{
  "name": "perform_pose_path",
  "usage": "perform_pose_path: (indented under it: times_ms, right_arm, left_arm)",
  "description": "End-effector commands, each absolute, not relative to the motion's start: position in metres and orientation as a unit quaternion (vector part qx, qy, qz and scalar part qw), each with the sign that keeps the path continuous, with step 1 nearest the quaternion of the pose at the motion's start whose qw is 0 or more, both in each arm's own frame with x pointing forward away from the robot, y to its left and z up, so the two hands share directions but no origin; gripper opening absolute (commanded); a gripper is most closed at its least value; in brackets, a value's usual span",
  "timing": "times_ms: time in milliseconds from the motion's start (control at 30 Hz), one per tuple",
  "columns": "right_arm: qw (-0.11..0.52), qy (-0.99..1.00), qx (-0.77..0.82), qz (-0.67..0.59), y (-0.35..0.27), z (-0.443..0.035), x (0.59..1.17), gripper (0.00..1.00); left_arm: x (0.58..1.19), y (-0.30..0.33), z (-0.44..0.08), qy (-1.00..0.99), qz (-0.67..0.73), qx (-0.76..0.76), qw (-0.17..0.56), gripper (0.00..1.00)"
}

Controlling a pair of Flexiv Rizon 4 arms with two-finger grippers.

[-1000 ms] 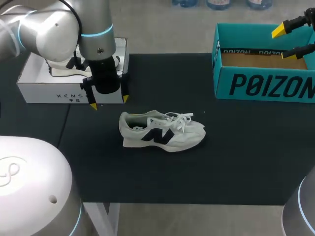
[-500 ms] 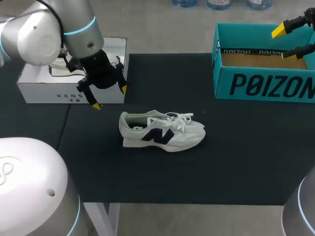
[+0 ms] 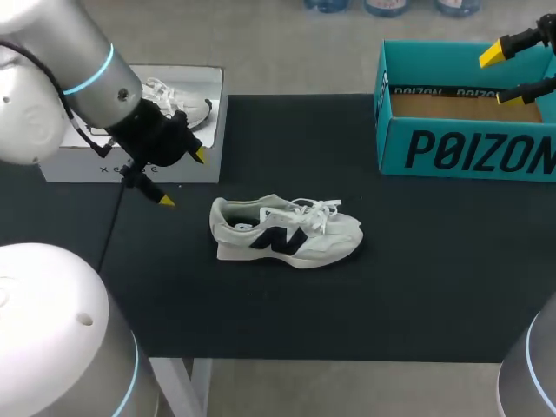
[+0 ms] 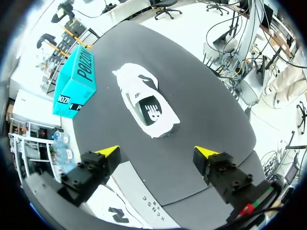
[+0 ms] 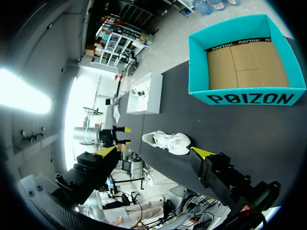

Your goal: Take the shoe out of the shoebox, open the shoe tongue, remove and reinsert the insole, then place the shoe into the shoebox

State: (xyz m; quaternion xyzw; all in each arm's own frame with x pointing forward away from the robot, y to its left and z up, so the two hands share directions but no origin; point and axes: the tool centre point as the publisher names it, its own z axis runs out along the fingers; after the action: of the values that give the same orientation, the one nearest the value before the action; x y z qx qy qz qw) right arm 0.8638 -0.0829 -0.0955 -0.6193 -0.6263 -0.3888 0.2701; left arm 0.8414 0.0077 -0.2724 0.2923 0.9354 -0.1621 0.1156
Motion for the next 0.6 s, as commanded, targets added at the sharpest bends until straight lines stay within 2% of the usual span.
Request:
perform_pose_path:
  times_ms: [33, 233, 367, 600]
  right_arm:
    - [0.269, -0.626, -0.620, -0.388, -0.083, -0.096, 0.863, 1.00]
    - [0.269, -0.626, -0.620, -0.388, -0.083, -0.096, 0.863, 1.00]
    - [0.269, -0.626, -0.620, -0.388, -0.083, -0.096, 0.863, 1.00]
    - [0.269, -0.626, -0.620, -0.388, -0.083, -0.096, 0.863, 1.00]
  left_arm:
    - [0.839, 0.004, -0.280, 0.932, -0.204, 0.265, 0.140, 1.00]
    - [0.836, -0.010, -0.301, 0.922, -0.347, 0.157, 0.069, 1.00]
    - [0.831, -0.006, -0.303, 0.926, -0.352, 0.129, 0.049, 1.00]
    - [0.829, -0.003, -0.300, 0.925, -0.352, 0.133, 0.055, 1.00]
